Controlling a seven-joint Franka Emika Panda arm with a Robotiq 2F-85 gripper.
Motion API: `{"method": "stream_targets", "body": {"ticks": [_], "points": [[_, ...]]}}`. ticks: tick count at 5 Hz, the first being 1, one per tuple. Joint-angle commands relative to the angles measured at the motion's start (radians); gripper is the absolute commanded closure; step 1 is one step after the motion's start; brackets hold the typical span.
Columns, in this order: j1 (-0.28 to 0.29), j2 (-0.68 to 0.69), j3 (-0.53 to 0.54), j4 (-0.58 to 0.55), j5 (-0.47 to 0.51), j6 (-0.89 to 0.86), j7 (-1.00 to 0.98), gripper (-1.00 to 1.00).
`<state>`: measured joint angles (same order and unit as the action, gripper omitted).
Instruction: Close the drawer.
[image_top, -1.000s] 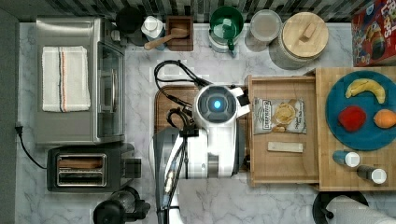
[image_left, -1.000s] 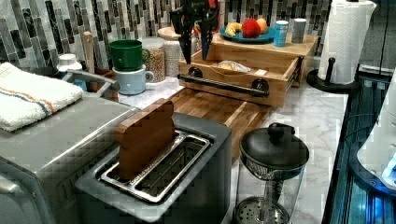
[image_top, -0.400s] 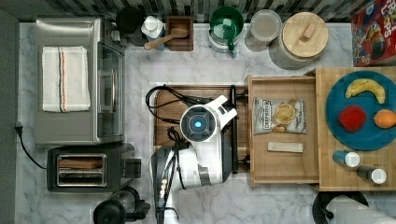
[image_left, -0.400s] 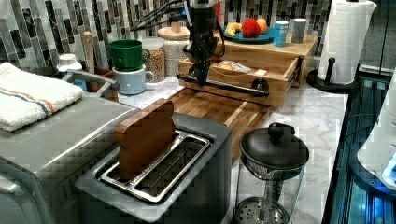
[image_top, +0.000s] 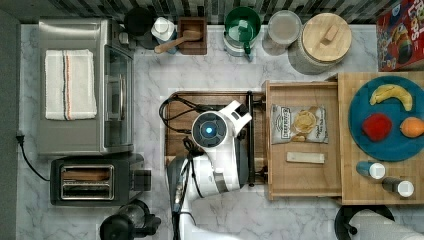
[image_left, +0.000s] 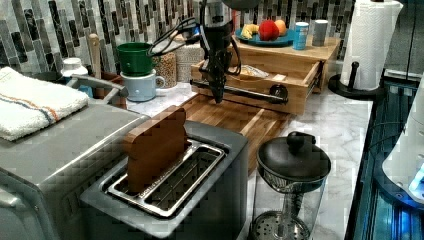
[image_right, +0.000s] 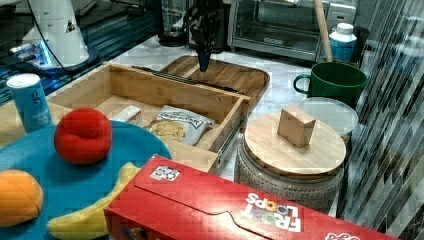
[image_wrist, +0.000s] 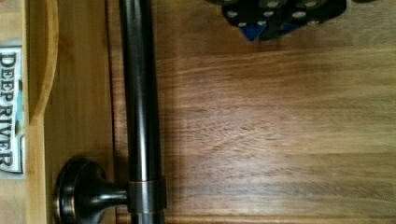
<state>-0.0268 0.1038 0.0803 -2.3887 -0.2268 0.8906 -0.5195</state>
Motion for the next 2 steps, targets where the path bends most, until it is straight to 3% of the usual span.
{"method": "stream_targets", "body": {"ticks": [1, 2], "points": [[-0.091, -0.040, -0.099, -0.014, -0.108, 0.098, -0.260, 1.00], [-0.144, -0.027, -0.103, 0.007, -0.047, 0.104, -0.377, 1.00]]}}
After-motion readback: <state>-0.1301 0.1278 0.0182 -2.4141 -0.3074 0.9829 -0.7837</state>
